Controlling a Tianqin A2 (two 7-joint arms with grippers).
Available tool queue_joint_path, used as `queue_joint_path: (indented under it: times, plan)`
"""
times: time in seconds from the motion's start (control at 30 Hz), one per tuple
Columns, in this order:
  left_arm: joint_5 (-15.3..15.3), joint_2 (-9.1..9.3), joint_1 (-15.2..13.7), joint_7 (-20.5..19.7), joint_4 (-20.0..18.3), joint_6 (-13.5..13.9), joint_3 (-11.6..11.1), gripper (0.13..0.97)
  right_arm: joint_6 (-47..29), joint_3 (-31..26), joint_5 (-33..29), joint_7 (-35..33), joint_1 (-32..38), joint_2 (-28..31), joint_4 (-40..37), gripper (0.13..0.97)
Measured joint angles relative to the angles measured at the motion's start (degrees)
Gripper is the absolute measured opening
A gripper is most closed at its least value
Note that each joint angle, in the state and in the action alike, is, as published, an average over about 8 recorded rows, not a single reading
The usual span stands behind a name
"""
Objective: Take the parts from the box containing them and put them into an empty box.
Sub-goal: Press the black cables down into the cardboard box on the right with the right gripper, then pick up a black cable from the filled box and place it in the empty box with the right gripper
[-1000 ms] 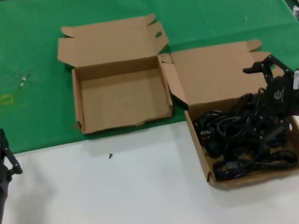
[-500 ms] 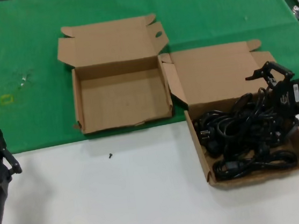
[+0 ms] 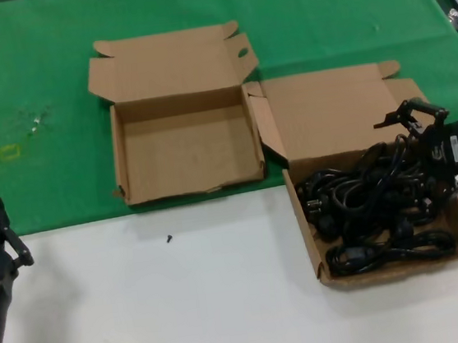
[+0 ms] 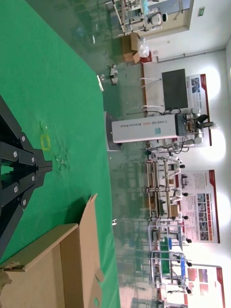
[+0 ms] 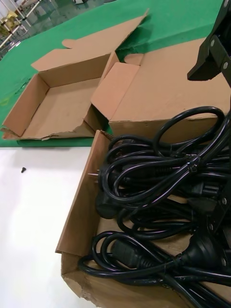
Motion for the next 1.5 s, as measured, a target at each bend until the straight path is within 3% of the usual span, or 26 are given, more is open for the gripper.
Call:
queue_joint_path:
  times: [0.2,0.33,0.63,0.9,1.2,1.5]
  plan:
    - [0.0,0.0,0.0,0.0,0.0,0.0,0.0,0.142,0.0,0.5,-0.3,-0.3,-0.2,-0.1,-0.1,0.813]
    - [0.0,0.0,0.0,0.0,0.0,0.0,0.0,0.142,0.0,0.9,-0.3,-0.1,-0.4,0.0,0.1,0.813]
    - [0.0,0.0,0.0,0.0,0.0,0.0,0.0,0.142,0.2,1.3,-0.5,0.7,-1.1,0.0,0.7,0.63]
    - [0.0,0.0,0.0,0.0,0.0,0.0,0.0,0.142,0.6,1.6,-0.6,1.4,-1.9,0.0,1.6,0.41]
    - [0.0,0.0,0.0,0.0,0.0,0.0,0.0,0.142,0.7,2.0,-0.6,2.5,-2.6,0.4,2.9,0.257]
    - [0.0,0.0,0.0,0.0,0.0,0.0,0.0,0.142,0.3,2.7,-0.3,4.8,-2.1,1.4,4.5,0.243]
